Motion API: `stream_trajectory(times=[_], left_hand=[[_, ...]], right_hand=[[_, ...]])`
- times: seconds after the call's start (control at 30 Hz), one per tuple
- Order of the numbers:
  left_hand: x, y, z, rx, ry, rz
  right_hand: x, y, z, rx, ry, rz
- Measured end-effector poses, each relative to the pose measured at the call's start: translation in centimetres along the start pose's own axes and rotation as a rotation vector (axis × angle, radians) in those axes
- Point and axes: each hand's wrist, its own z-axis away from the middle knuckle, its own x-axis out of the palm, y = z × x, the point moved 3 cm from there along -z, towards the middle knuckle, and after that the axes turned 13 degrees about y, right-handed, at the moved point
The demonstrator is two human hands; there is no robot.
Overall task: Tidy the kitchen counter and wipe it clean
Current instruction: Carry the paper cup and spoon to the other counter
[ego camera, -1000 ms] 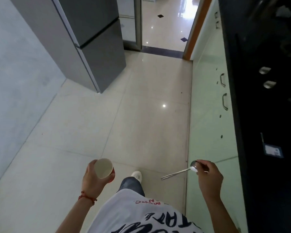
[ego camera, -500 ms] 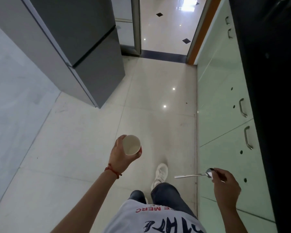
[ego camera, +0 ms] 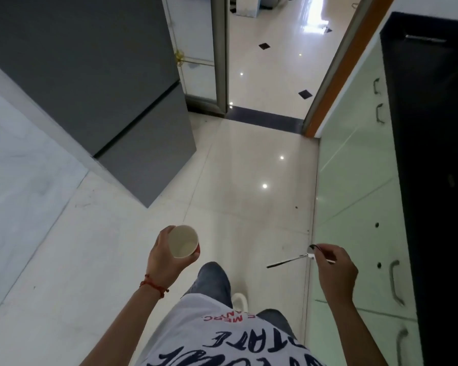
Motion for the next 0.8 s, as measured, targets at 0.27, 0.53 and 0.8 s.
stream_trajectory(times=[0.27, 0.53, 0.8], left_hand=[[5.9, 4.7, -14.8, -0.078, -0.018, 0.0], [13.5, 17.1, -32.0, 0.128, -0.161, 0.018], [23.9, 30.8, -44.3, 0.36, -0.196, 0.06]], right_hand=[[9.5, -4.7, -12.9, 0.049, 0.036, -0.019], [14.7, -9.5, -24.8, 0.149, 0.143, -0.028], [17.5, -11.7, -36.7, 0.272, 0.267, -0.092]])
